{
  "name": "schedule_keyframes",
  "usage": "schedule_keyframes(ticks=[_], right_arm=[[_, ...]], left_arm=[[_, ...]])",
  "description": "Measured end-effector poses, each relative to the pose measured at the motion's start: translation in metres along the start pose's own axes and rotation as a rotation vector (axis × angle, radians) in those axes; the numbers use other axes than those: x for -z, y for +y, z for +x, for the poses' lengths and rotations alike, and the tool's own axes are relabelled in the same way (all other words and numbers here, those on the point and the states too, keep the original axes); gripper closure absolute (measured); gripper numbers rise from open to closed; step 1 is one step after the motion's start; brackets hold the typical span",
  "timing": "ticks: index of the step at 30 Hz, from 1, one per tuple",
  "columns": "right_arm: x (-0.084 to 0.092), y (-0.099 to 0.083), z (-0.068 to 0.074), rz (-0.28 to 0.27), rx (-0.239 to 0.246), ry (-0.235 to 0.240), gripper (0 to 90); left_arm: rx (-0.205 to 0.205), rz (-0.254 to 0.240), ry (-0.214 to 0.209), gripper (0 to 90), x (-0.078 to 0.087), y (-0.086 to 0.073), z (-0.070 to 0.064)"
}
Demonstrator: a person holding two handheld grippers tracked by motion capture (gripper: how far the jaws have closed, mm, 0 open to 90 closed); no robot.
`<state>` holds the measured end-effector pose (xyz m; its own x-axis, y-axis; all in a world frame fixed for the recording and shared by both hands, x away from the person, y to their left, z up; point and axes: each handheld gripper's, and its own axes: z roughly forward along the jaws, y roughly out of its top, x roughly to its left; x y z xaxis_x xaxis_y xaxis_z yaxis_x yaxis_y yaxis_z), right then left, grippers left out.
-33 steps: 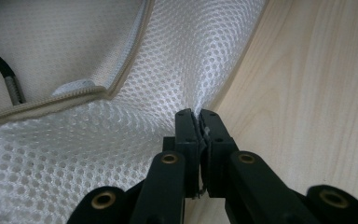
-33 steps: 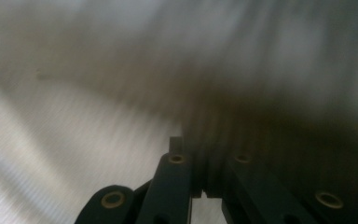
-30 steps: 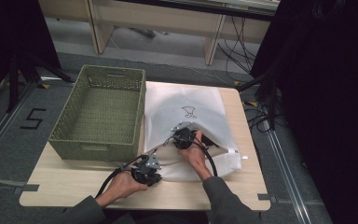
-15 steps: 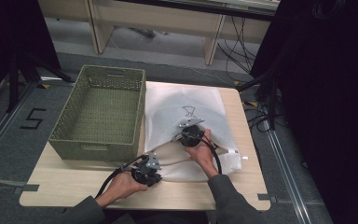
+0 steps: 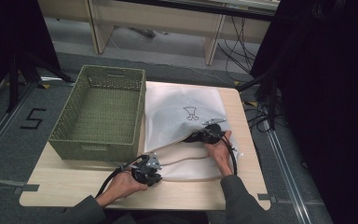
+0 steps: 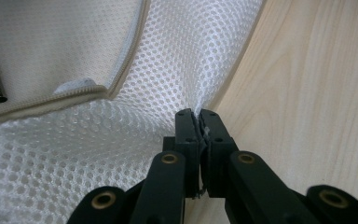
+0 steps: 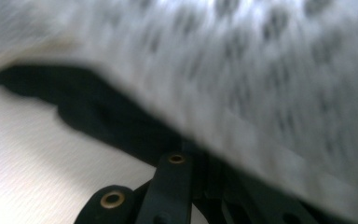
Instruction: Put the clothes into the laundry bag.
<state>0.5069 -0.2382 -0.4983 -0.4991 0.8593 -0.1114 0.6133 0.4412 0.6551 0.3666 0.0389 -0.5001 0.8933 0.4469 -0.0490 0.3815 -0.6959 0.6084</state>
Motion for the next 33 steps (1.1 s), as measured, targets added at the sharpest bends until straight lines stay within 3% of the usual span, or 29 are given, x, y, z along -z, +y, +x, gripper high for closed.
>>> schedule_keyframes(ticks=[1, 5, 6, 8, 10, 13, 17, 20, 22, 23, 25, 29, 33], right_arm=[[-0.002, 0.005, -0.001, -0.020, 0.010, -0.045, 90.0], [-0.011, 0.014, -0.009, -0.065, 0.021, -0.082, 90.0], [-0.009, 0.015, -0.009, -0.049, -0.007, -0.094, 90.0], [-0.006, 0.016, -0.008, -0.047, -0.019, -0.086, 89.9], [-0.002, 0.016, -0.006, -0.019, -0.048, -0.035, 86.8], [0.009, 0.013, -0.003, 0.004, -0.010, 0.024, 80.7], [0.039, 0.009, 0.004, -0.038, 0.043, 0.093, 70.4], [0.061, 0.005, 0.011, -0.072, 0.115, 0.086, 68.3], [0.068, 0.004, 0.011, -0.106, 0.126, 0.075, 68.3], [0.069, 0.004, 0.009, -0.151, 0.162, 0.056, 68.1], [0.071, 0.005, 0.009, -0.139, 0.146, 0.068, 66.8], [0.064, 0.005, 0.013, -0.122, 0.210, 0.040, 65.2], [0.055, 0.010, 0.018, -0.115, 0.240, 0.014, 64.6]], left_arm=[[-0.020, -0.001, 0.001, 86.9, 0.000, 0.000, 0.001], [-0.005, 0.004, 0.002, 86.9, 0.000, 0.000, 0.000], [-0.009, 0.006, 0.002, 86.9, 0.001, 0.000, 0.000], [-0.009, 0.000, 0.004, 86.9, 0.000, -0.001, 0.000], [-0.017, 0.000, 0.002, 86.9, 0.000, 0.000, 0.001], [-0.015, 0.007, 0.001, 86.7, 0.001, 0.000, 0.001], [-0.014, 0.010, -0.004, 86.4, 0.001, 0.000, 0.002], [-0.011, 0.008, -0.004, 86.0, 0.001, 0.000, 0.002], [-0.008, 0.007, -0.008, 85.9, 0.000, 0.000, 0.002], [-0.007, 0.008, -0.009, 85.7, 0.001, 0.000, 0.002], [-0.008, 0.009, -0.009, 85.6, 0.001, 0.000, 0.002], [-0.009, 0.009, -0.011, 85.7, 0.001, 0.001, 0.002], [0.009, -0.008, -0.009, 86.1, -0.001, 0.001, 0.001]])
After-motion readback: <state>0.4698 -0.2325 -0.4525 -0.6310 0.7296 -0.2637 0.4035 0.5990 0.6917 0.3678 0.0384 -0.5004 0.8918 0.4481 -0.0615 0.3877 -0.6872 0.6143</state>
